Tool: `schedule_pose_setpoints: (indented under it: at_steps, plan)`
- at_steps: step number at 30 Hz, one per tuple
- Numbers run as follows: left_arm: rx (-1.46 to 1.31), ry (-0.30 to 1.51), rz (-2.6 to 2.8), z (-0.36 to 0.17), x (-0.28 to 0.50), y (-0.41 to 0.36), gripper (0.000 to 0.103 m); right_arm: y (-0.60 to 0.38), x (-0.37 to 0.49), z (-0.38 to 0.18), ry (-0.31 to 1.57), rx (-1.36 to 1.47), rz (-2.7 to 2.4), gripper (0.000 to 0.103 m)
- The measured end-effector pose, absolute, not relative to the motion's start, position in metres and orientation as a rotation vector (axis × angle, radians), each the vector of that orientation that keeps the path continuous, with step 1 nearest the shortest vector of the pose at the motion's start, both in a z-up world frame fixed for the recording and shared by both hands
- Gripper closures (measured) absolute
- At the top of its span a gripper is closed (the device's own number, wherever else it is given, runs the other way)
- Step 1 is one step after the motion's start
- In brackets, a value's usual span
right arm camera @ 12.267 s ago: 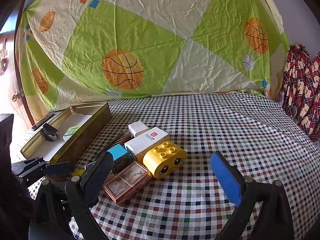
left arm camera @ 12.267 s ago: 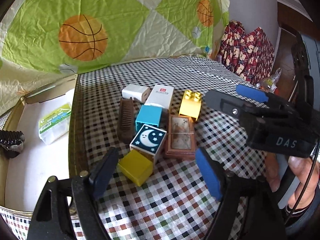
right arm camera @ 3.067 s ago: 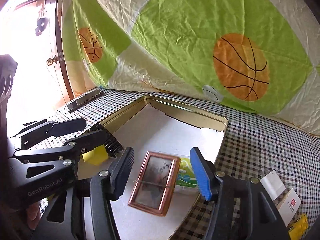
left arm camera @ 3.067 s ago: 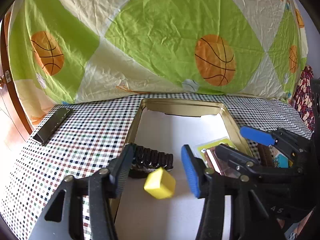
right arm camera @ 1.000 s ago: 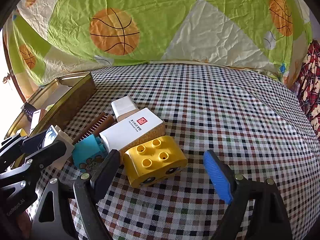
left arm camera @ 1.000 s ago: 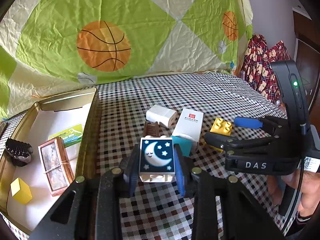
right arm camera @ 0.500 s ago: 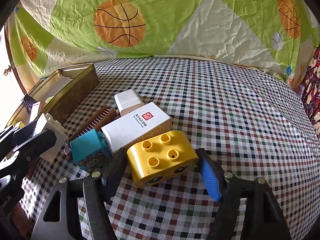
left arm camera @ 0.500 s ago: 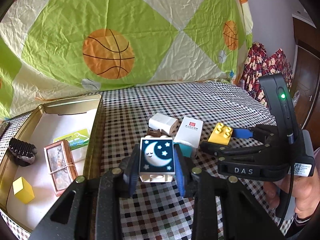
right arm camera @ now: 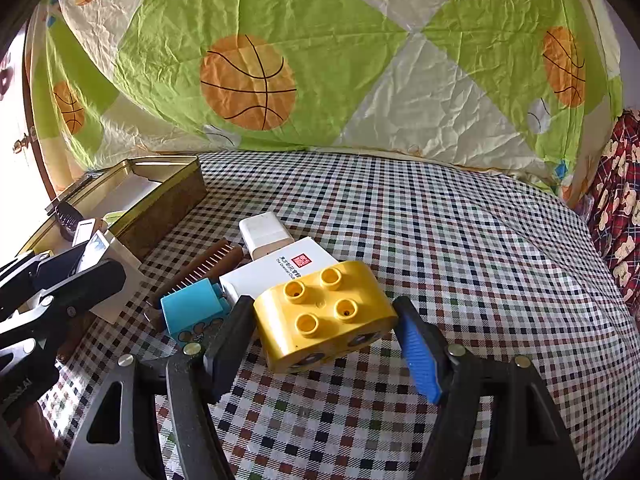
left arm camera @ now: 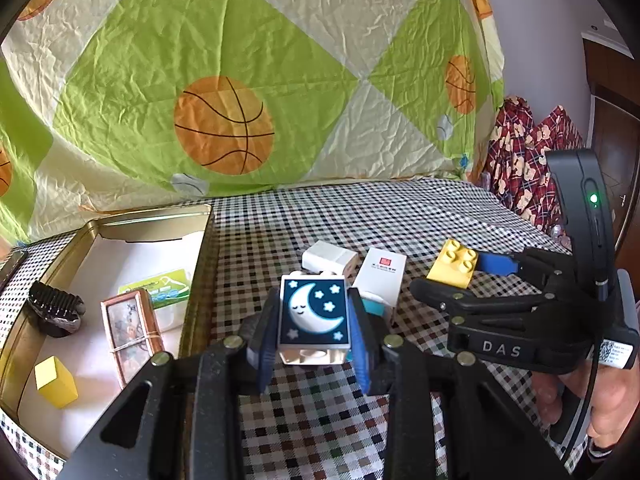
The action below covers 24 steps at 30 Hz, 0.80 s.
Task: Organize rigid objects
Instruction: 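Grasp the moon-print block with the left gripper while the right gripper grasps the yellow eyed Duplo brick, then lift the moon block and yellow Duplo brick and carry them toward the tin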
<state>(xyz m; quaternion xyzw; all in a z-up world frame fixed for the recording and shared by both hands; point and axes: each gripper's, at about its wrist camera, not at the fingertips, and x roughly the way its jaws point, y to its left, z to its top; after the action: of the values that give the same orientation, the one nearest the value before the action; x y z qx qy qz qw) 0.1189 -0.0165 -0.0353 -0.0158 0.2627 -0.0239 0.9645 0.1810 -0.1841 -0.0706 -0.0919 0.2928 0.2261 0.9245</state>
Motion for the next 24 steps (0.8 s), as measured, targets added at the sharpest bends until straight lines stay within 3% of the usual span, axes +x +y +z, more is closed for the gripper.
schedule_pose_setpoints:
  at_steps: [24]
  plan:
    - [-0.028,0.469,-0.016,-0.029,0.108,-0.018,0.073,-0.193,0.155,-0.056,0.453,-0.122,0.47,0.031]
